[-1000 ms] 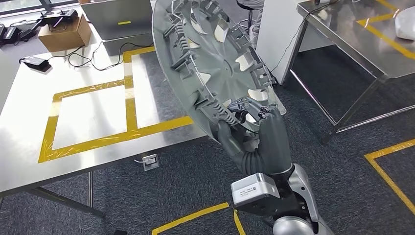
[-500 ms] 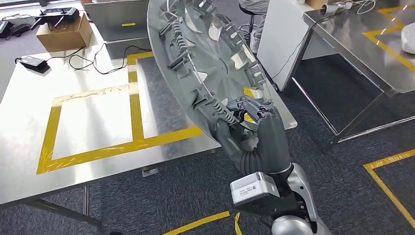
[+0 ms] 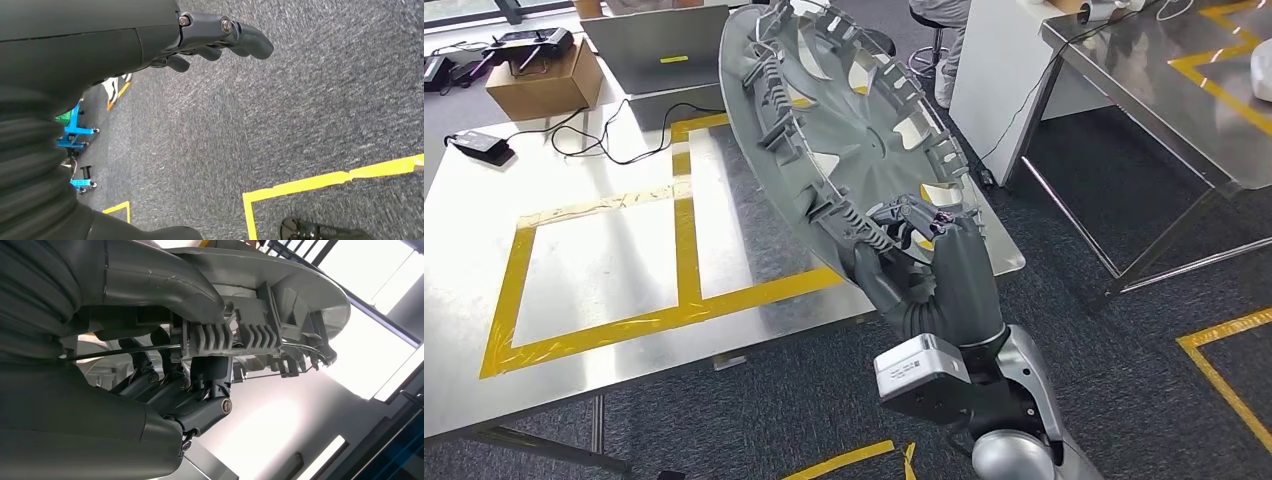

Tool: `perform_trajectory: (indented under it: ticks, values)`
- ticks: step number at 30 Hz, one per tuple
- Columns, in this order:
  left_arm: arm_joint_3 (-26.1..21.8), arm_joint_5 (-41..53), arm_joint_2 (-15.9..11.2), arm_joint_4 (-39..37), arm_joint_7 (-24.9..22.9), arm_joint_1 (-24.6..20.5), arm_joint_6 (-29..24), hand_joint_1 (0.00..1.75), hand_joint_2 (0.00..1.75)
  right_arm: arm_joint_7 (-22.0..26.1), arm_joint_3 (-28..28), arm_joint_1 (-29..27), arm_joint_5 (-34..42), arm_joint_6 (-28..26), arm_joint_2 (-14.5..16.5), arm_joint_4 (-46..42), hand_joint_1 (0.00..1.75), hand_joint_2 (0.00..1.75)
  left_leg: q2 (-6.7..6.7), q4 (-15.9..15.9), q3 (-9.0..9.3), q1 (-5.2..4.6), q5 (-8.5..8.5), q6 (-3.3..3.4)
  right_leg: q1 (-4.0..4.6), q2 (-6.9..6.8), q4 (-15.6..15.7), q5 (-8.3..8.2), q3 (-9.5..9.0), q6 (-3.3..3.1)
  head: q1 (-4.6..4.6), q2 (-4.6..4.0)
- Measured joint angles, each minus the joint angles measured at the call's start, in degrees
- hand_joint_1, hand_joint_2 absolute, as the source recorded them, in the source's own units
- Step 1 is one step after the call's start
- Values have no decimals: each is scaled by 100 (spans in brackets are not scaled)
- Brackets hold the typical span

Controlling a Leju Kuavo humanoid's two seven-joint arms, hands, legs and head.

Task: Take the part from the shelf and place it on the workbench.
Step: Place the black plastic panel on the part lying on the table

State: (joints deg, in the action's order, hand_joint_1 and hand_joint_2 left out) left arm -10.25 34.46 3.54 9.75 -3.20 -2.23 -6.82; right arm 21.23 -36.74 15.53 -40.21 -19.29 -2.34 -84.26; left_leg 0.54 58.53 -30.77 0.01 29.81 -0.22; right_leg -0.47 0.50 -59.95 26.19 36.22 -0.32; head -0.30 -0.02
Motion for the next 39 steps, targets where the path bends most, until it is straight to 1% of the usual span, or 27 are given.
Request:
perform_trajectory:
  ticks: [4, 7, 11, 15, 18, 22, 27, 33, 39]
  values:
    - [0, 37, 1, 2, 20, -15, 2, 0, 175, -43, 5, 99, 14, 93, 37, 147, 175, 175, -1, -29, 16, 0, -5, -42, 1, -2, 0, 7, -6, -20, -1, 1]
    - [0, 77, 3, 2, 26, -25, 46, 0, 175, -79, 13, 198, 20, 230, 72, 286, 175, 175, -2, -33, 13, 0, -13, -60, 1, -1, 0, 2, -7, -28, 1, 1]
    - [0, 157, 13, 2, 21, -100, 98, 0, 175, -149, 6, 549, 39, 551, 227, 736, 175, 175, -8, -32, 10, -1, -19, -70, -2, -1, 0, -8, -13, -36, 2, 0]
    - [0, 218, 35, 2, -25, -204, 94, 0, 175, -242, -32, 1161, 103, 891, 607, 1662, 175, 175, -15, -27, 12, -3, -25, -77, -5, 2, 2, -22, -18, -38, 2, 0]
    - [0, 278, 44, 2, -73, -289, 149, 0, 175, -383, -100, 1729, 23, 1060, 986, 2619, 175, 175, -14, -23, 17, -3, -31, -83, -4, 3, 2, -28, -18, -36, 2, 0]
    - [0, 341, 59, 2, -89, -411, 218, 0, 175, -610, -231, 2465, -211, 1131, 1452, 3957, 175, 175, -9, -21, 18, -3, -37, -91, -3, 1, 2, -31, -17, -36, 0, 0]
    - [0, 349, 93, 2, -45, -524, 222, 0, 175, -823, -316, 3036, -286, 1359, 1827, 5153, 175, 175, -8, -21, 20, -3, -37, -91, -2, 0, 7, -31, -17, -36, 2, 1]
    - [0, 390, 110, 2, -107, -556, 205, 0, 175, -1109, -407, 3384, -378, 1629, 2035, 5937, 175, 175, -8, -21, 15, -3, -35, -90, -2, 0, 20, -33, -17, -34, 2, 0]
    - [0, 476, 115, 2, -178, -555, 206, 0, 175, -1263, -457, 3563, -361, 1856, 2068, 6289, 175, 175, -8, -21, 11, -3, -35, -89, -3, 0, 28, -37, -17, -27, 2, 0]
